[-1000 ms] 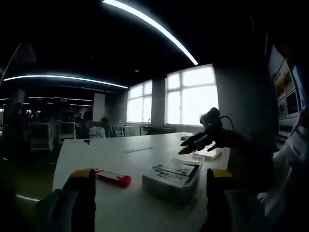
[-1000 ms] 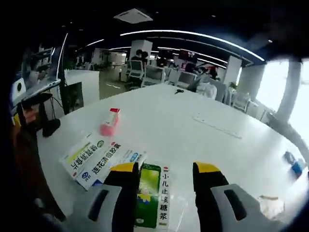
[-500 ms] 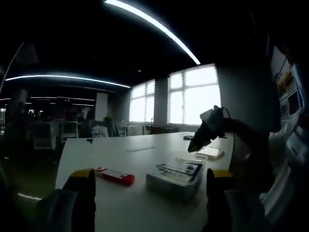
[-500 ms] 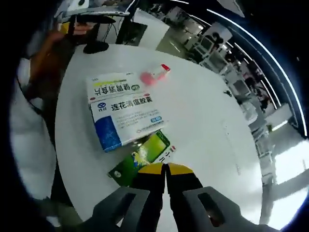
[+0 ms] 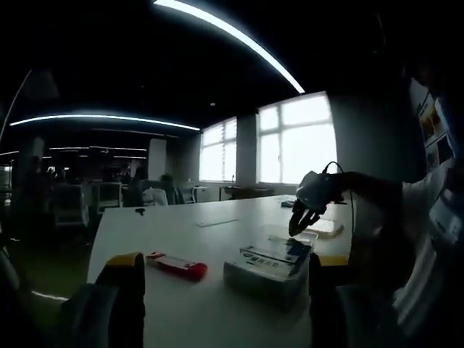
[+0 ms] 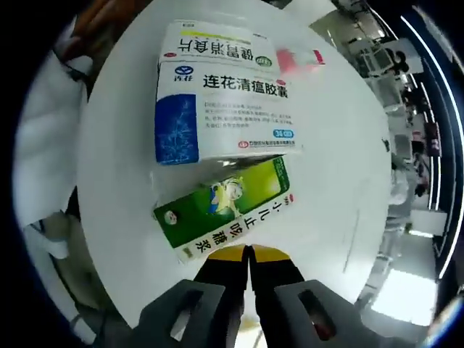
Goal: Arrange the small medicine boxes into an aligned row inside the storage area until every box is upright, visible, and separated from the surrounding clutter.
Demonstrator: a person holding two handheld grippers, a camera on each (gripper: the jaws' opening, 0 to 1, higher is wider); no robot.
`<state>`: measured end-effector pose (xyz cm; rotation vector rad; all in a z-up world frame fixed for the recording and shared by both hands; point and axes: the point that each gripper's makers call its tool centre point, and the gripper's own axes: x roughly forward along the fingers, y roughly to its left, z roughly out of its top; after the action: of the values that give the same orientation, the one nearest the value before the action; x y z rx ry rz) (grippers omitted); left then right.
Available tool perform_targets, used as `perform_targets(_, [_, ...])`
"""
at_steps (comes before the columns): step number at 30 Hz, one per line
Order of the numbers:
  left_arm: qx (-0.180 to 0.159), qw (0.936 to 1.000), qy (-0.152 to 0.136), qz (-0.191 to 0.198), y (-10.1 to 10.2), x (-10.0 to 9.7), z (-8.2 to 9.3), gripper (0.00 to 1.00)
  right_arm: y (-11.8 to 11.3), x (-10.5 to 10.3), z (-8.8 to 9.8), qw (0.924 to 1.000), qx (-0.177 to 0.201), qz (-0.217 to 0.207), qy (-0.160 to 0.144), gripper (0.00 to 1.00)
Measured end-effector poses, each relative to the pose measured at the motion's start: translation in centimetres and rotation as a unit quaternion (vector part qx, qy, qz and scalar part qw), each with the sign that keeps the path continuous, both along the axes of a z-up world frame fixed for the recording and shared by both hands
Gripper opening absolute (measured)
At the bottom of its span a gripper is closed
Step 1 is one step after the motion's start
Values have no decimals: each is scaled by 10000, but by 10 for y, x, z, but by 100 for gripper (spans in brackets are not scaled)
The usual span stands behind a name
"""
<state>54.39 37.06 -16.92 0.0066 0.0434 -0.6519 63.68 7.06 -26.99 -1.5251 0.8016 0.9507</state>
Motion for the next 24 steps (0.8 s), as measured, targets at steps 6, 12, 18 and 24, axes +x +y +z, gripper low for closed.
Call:
perform_targets(6, [32,10000,-6,34,-2,3,1,92,-1,3,-10,9990,91,-268,342,0])
perform_targets(12, [116,9999,76,-16,-8,4,-3,92,1,-9,-24,9946,618,-204,809,0])
perform_targets(18, [75,9999,80,-77,-12,5,-2,92,9,-11,-23,9870,1357,1,865,0])
perform_targets(24, [81,9999,111,-88,-16,5,-2,92,11,-14,-24,9798,1749,134,959,0])
